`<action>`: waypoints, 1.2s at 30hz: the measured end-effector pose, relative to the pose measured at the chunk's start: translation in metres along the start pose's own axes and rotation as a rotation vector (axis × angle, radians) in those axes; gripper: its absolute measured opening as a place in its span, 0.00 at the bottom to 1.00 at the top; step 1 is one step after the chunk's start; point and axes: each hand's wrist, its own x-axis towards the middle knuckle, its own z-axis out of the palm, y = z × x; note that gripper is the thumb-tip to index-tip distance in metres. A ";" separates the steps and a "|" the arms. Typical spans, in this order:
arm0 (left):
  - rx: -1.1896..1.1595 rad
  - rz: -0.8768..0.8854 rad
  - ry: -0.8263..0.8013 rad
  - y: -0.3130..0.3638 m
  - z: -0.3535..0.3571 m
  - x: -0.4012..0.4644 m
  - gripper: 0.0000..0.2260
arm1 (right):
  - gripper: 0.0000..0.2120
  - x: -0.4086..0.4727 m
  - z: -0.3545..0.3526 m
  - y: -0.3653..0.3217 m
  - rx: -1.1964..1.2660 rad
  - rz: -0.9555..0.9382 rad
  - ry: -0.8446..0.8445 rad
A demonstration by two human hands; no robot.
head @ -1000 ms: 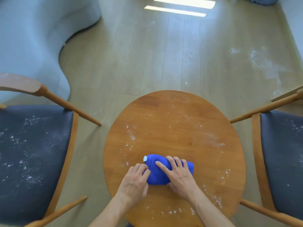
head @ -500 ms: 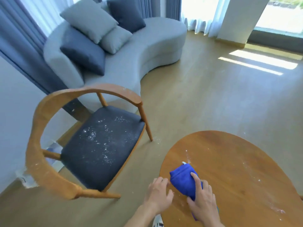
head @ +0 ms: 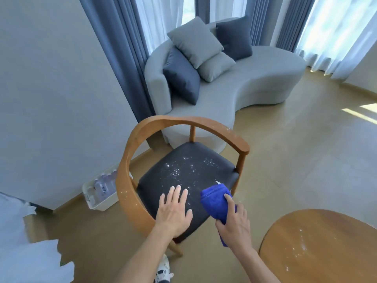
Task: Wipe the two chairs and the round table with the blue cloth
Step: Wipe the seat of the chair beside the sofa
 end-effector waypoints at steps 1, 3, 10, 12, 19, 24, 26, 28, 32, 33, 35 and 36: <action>0.002 -0.005 0.005 -0.018 -0.003 0.012 0.30 | 0.34 0.010 0.006 -0.016 0.000 -0.003 0.003; 0.001 -0.004 0.015 -0.052 -0.007 0.038 0.31 | 0.35 0.031 0.020 -0.049 0.000 0.002 0.019; 0.004 0.057 0.003 -0.149 -0.018 0.111 0.32 | 0.34 0.091 0.055 -0.143 -0.042 0.085 0.044; 0.012 0.064 -0.012 -0.169 -0.023 0.126 0.33 | 0.34 0.103 0.060 -0.160 -0.034 0.098 0.058; 0.019 0.131 -0.043 -0.194 -0.034 0.162 0.32 | 0.33 0.133 0.068 -0.180 -0.057 0.155 0.066; 0.046 0.160 -0.063 -0.198 -0.037 0.190 0.32 | 0.34 0.150 0.073 -0.173 -0.094 0.189 0.047; 0.052 0.170 -0.073 -0.193 -0.036 0.205 0.31 | 0.34 0.159 0.074 -0.167 -0.099 0.207 0.045; 0.046 0.189 -0.077 -0.184 -0.034 0.220 0.31 | 0.34 0.168 0.075 -0.157 -0.092 0.223 0.053; 0.058 0.242 -0.099 -0.164 -0.030 0.253 0.30 | 0.34 0.191 0.078 -0.135 -0.077 0.270 0.052; 0.070 0.252 -0.109 -0.160 -0.029 0.261 0.30 | 0.34 0.197 0.080 -0.129 -0.070 0.284 0.051; 0.096 0.273 -0.129 -0.153 -0.025 0.280 0.29 | 0.34 0.213 0.086 -0.116 -0.061 0.309 0.043; 0.103 0.279 -0.140 -0.151 -0.021 0.289 0.29 | 0.35 0.222 0.090 -0.108 -0.062 0.316 0.035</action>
